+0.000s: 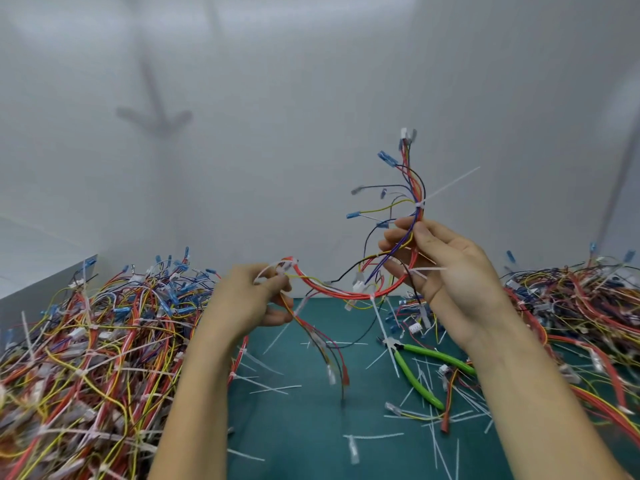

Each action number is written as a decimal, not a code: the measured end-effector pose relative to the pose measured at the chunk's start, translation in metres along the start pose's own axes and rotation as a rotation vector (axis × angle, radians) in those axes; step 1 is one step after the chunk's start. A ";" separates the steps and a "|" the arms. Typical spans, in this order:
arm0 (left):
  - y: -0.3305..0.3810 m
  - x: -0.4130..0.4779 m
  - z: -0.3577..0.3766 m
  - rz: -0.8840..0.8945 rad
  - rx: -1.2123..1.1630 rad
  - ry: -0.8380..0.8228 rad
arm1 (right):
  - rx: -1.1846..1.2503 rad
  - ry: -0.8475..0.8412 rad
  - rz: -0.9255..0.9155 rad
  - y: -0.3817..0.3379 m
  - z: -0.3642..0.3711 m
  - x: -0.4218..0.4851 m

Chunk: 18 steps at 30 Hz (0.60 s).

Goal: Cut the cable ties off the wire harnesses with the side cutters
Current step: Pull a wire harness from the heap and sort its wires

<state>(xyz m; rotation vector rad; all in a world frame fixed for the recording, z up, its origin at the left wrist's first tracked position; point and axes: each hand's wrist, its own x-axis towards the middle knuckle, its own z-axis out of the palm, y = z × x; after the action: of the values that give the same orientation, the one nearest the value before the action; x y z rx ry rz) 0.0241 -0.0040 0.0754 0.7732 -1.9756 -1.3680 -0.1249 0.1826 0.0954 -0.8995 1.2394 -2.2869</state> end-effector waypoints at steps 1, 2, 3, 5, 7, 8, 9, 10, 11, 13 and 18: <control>0.002 -0.001 0.000 0.015 -0.031 0.017 | 0.021 0.012 0.007 0.000 0.000 0.000; 0.004 -0.002 0.000 0.035 -0.068 0.032 | 0.041 0.026 0.012 0.000 -0.001 0.001; 0.006 -0.003 0.001 0.053 -0.113 0.048 | 0.060 0.042 0.017 0.000 -0.002 0.001; 0.011 -0.005 0.001 0.074 -0.231 0.069 | 0.093 0.074 0.024 0.000 -0.003 0.002; 0.016 -0.008 0.002 0.070 -0.348 0.064 | 0.110 0.100 0.029 0.000 -0.004 0.002; 0.019 -0.009 0.003 0.065 -0.391 0.060 | 0.110 0.112 0.029 0.000 -0.004 0.002; 0.021 -0.010 0.004 0.062 -0.420 0.059 | 0.106 0.122 0.027 0.000 -0.004 0.002; 0.023 -0.011 0.004 0.062 -0.440 0.061 | 0.101 0.130 0.025 0.000 -0.004 0.002; 0.024 -0.012 0.005 0.064 -0.451 0.062 | 0.095 0.136 0.024 0.000 -0.004 0.002; 0.027 -0.013 0.005 0.067 -0.469 0.064 | 0.086 0.143 0.021 0.000 -0.004 0.002; 0.031 -0.016 0.004 0.084 -0.511 0.030 | 0.095 0.146 0.031 -0.001 -0.005 0.002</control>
<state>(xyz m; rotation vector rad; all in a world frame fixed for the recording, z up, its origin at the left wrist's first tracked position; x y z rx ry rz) 0.0277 0.0196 0.1017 0.4604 -1.5123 -1.6965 -0.1294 0.1849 0.0953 -0.6857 1.1827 -2.4010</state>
